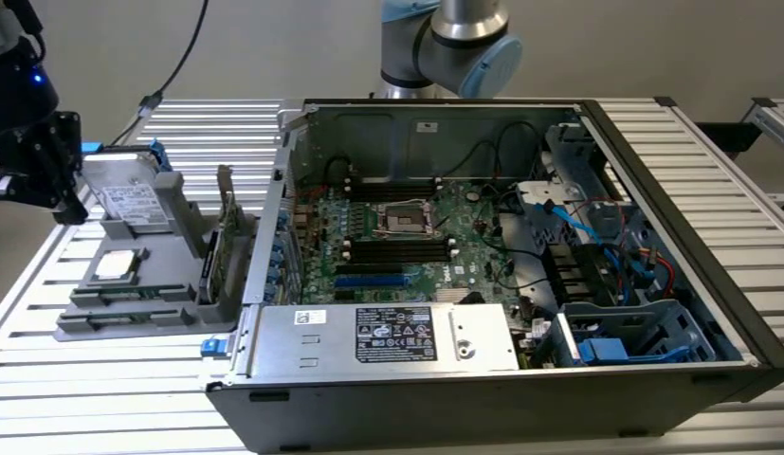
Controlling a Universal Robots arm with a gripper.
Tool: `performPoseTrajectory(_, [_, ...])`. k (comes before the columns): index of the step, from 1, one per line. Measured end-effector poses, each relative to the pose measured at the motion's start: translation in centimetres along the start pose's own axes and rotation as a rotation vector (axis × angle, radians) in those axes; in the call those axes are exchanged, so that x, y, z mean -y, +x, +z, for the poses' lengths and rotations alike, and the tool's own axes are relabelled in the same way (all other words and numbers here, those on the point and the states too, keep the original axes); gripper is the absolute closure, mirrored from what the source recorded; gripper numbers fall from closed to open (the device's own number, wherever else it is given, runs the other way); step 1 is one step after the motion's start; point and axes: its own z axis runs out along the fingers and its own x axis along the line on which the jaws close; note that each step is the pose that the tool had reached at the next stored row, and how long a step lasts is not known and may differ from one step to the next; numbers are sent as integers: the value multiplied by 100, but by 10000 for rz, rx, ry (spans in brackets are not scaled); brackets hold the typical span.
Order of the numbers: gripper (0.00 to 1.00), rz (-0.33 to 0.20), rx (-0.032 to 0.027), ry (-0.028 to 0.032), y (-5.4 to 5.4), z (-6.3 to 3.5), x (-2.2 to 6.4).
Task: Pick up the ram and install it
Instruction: 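Pick up the ram and move it above insertion slot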
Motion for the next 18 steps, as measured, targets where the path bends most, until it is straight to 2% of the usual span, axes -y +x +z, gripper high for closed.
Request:
performPoseTrajectory(3, [88,-5,-1,0,0,0,0])
performPoseTrajectory(4, [82,-5,-1,-1,0,-1,1])
performPoseTrajectory(5, [82,-5,-1,-1,0,-1,0])
performPoseTrajectory(7, [70,-5,-1,-1,0,-1,0])
performPoseTrajectory(8, [70,-5,-2,-2,1,3,1])
performPoseTrajectory(9, [64,-5,-2,9,3,17,1])
performPoseTrajectory(18, [64,-11,-4,66,26,176,-6])
